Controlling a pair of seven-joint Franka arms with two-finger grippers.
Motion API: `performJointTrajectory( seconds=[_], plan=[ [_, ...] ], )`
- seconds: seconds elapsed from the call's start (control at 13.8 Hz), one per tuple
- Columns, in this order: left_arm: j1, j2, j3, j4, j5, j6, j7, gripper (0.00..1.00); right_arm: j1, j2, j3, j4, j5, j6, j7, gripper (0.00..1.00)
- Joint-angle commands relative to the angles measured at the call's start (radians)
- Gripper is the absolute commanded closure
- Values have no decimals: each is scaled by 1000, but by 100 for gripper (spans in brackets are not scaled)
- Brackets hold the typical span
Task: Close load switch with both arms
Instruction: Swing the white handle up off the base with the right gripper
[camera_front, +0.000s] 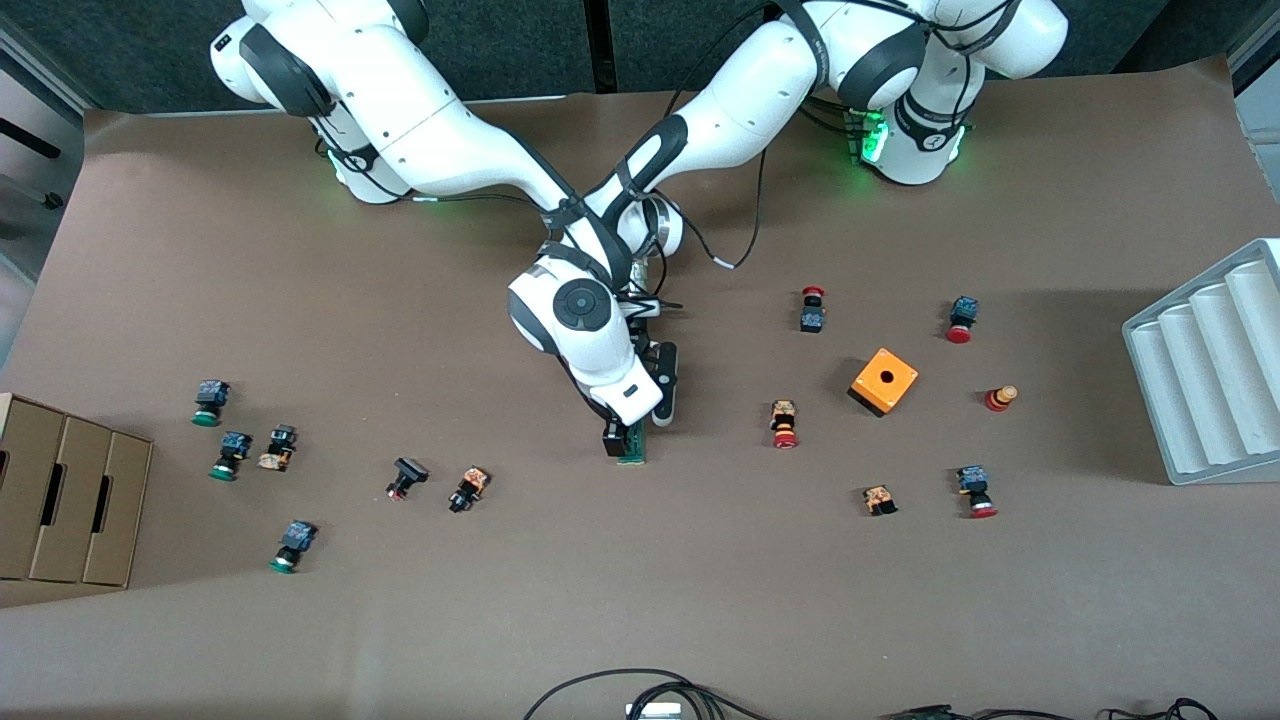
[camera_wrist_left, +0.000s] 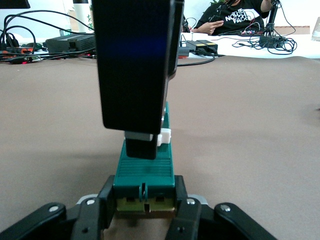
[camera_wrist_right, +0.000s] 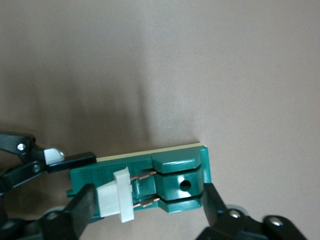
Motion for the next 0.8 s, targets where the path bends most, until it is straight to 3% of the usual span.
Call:
performJointTrajectory(
  seconds=[0.0,0.36,0.72],
  plan=[
    [2,10,4,-9,1,17,-1,67,5,2,-4,-5,-36,32,13,15],
    [2,10,4,-11,1,17,-1,67,3,1,-4,-3,-53,32,10,23],
    [2,10,4,-11,1,17,-1,67,-5,-4,-4,-1,-55,31,5,24]
  ],
)
